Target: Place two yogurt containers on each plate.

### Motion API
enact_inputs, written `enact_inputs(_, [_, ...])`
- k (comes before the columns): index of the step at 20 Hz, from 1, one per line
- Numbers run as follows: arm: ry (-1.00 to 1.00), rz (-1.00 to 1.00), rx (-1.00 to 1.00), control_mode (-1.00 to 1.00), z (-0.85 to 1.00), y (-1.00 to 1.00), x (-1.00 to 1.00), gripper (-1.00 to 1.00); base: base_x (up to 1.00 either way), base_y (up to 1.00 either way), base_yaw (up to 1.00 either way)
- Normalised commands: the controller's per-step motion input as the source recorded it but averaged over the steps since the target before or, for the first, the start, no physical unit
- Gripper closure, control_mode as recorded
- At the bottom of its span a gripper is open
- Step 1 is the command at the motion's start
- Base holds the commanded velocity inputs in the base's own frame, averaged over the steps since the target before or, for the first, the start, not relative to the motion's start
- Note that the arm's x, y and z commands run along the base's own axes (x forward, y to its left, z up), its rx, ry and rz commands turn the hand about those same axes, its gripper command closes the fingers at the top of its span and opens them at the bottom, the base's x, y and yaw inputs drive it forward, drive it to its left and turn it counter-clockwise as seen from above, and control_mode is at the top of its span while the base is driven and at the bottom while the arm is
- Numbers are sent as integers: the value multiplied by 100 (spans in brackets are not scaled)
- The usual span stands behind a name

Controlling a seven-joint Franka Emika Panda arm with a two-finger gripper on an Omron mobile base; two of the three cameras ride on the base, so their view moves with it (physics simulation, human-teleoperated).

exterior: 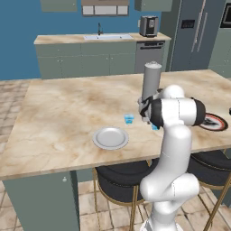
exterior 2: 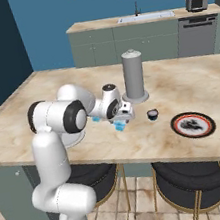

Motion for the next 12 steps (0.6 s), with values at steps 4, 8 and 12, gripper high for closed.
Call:
enact_inputs(4, [4, 0, 0, -100, -11, 0, 0, -100, 0, 0, 0])
enact_inputs(8, [-2, -1, 3, -100, 16, -2, -9, -100, 0, 0, 0])
enact_inputs(12, [-5, 0, 1, -100, 8, -1, -8, -100, 0, 0, 0])
